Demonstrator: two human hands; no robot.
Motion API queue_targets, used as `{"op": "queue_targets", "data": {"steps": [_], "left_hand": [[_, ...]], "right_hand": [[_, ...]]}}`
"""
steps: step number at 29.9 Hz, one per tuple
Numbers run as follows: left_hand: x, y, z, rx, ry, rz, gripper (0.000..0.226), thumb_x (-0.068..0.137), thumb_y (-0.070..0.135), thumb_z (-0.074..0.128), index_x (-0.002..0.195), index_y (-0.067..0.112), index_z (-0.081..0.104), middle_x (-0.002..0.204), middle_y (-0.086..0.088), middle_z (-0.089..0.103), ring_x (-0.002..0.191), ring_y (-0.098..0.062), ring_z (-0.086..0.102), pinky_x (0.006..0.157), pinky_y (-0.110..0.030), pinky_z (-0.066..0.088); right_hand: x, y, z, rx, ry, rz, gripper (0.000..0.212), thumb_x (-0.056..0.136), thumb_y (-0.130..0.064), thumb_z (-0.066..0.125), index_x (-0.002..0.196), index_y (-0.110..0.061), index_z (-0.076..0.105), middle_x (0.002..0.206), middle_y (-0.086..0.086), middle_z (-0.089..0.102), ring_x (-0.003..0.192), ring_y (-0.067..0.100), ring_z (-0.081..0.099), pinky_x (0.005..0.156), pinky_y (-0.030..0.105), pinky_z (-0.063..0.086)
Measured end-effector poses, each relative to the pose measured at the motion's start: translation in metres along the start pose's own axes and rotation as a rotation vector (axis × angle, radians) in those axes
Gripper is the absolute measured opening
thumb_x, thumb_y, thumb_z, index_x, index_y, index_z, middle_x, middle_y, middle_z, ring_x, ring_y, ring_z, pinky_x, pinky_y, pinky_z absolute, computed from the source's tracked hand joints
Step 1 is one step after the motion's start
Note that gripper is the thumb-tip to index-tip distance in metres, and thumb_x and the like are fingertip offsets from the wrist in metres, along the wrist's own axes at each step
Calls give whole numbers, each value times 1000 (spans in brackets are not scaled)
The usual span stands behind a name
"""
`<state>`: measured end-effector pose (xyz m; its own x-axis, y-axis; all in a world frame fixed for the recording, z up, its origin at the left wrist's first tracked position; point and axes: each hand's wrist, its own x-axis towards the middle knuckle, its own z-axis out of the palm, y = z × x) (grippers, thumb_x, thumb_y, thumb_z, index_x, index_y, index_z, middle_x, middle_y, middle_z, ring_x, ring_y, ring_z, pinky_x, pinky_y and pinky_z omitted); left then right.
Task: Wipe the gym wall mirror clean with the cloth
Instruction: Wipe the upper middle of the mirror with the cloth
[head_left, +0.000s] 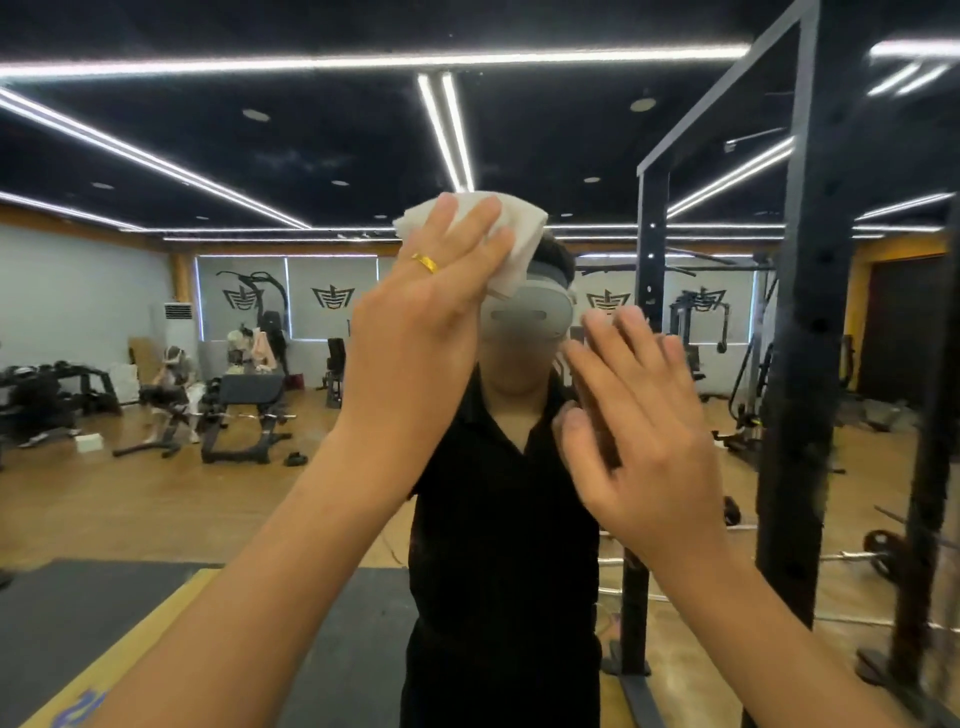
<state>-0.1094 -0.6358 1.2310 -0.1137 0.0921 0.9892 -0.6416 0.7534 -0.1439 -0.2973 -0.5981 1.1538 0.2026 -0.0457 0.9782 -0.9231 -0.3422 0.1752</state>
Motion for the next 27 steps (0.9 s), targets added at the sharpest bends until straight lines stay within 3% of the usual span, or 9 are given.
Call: {"op": "queue_targets", "data": {"steps": [4,11,20,24,27], "left_hand": [[4,-20,-7,8,23,-11,39,98,-6,60,135,5,65,149,-11,56,144,-33,46,111,-34,39],[4,-27,-3,-11,11,41,45,95,-10,61,138,3,61,152,-12,52,146,-35,42,115,-35,34],[33,7,17,-117,48,-19,35,95,-4,64,127,7,71,141,-10,63,138,-34,52,113,-44,43],[61,43,42,-182,-41,1,40,92,-5,65,130,9,70,141,-12,63,138,-40,52,108,-65,46],[82,76,52,-181,-244,89,46,96,1,64,139,19,63,153,-7,53,143,-33,47,116,-57,40]], "right_hand": [[0,-2,2,-45,18,4,48,98,-16,54,145,-5,53,157,13,46,153,27,33,129,44,18],[-1,-4,6,-72,32,11,48,96,-14,55,143,-5,54,155,15,48,152,28,35,128,47,21],[-1,-3,2,-50,18,16,49,97,-14,56,145,-7,55,157,11,46,154,25,31,128,45,19],[0,-1,2,-19,31,13,48,96,-12,57,144,-6,56,156,10,47,154,26,32,128,47,21],[-1,-1,2,20,30,35,43,95,-9,62,137,-3,62,149,14,56,151,29,38,127,51,24]]}}
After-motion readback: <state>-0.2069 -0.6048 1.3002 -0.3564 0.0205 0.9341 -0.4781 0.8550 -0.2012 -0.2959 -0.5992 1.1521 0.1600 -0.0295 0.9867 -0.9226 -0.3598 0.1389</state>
